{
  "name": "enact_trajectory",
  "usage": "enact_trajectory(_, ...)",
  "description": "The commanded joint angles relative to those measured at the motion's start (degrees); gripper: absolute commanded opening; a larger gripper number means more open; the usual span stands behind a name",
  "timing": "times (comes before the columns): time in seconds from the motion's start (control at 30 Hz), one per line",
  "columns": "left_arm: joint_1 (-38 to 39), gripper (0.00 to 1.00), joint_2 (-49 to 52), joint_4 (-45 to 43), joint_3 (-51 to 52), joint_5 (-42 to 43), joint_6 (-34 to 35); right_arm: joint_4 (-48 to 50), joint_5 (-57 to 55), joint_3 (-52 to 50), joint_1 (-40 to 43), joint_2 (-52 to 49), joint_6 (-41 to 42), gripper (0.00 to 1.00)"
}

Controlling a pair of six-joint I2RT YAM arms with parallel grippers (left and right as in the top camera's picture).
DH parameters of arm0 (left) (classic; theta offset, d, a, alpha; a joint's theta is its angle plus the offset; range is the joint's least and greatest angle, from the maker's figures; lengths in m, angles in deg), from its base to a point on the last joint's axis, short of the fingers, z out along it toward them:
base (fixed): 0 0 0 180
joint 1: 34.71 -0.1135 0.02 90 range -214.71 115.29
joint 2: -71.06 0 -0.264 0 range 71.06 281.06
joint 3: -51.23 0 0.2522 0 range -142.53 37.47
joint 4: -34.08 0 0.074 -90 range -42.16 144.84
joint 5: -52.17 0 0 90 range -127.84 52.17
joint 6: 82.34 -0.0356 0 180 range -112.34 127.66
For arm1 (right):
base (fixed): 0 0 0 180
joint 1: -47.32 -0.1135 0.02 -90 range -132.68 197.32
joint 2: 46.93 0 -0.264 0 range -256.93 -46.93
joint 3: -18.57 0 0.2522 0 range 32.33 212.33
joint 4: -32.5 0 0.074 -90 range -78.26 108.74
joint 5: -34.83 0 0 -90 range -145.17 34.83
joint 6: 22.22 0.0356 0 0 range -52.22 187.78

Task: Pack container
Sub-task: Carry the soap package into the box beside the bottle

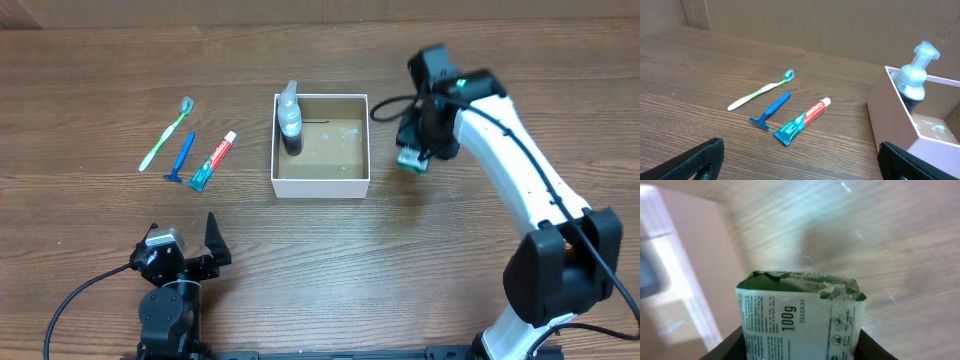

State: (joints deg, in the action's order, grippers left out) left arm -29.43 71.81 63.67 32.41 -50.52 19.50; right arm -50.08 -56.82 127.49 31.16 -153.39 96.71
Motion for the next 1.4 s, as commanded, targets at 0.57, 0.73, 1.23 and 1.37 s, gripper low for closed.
enact_trajectory(0.57, 0.39, 1.00, -0.50, -0.04, 0.09, -0.37, -0.26, 18.21, 5.66, 6.36, -12.92, -2.62, -6.16, 0.42)
enact_trajectory(0.73, 0.39, 1.00, -0.50, -0.04, 0.09, -0.37, -0.26, 19.50, 4.24, 6.08, -13.14, -7.23, -4.39, 0.41)
enact_trajectory(1.23, 0.39, 1.00, -0.50, -0.04, 0.09, -0.37, -0.26, 21.86, 2.54, 6.05, -13.14, -14.14, -4.46, 0.41)
enact_trajectory(1.37, 0.39, 1.00, -0.50, -0.04, 0.09, -0.37, -0.26, 22.45, 2.54, 6.03, -13.14, -14.14, -4.44, 0.41)
